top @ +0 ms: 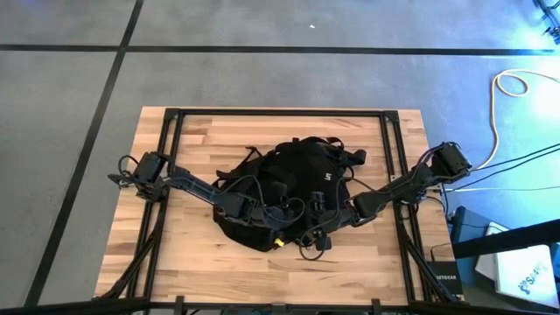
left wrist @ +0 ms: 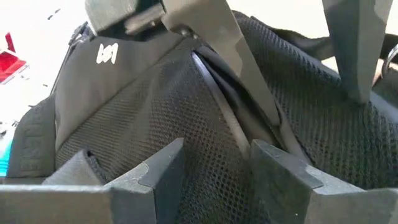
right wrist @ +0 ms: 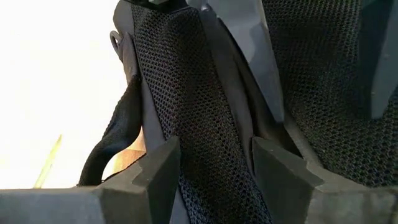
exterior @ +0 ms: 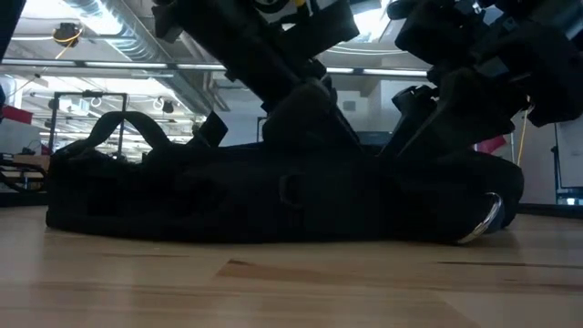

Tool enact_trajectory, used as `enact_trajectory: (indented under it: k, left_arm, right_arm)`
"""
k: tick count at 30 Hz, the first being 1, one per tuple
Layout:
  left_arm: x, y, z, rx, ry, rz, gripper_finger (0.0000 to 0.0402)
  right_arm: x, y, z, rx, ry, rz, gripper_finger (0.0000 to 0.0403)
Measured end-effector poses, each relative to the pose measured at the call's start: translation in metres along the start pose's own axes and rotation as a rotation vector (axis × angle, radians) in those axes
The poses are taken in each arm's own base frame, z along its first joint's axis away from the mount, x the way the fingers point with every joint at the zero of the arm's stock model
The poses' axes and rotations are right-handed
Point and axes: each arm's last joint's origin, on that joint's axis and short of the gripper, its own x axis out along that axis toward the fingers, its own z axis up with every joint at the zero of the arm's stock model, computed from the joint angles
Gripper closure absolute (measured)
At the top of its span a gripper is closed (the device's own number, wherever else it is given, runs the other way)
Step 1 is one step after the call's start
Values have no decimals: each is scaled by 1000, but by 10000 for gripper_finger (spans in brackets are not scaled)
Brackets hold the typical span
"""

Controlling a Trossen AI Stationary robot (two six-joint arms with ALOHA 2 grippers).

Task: Unpack backpack
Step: Remove the pink charger cable from the black backpack

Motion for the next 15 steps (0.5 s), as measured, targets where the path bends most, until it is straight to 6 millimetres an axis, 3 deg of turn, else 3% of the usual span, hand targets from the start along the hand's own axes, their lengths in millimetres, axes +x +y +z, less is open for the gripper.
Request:
enact_trajectory:
  k: [7,15]
  left_arm:
    - [0,-2,6,-23,-77,-105,232]
    - [3,5,2,-45,-33,-8,232]
  right_arm:
    - [0,0,0,0,0,0,224]
    - [0,0,0,0,0,-1,224]
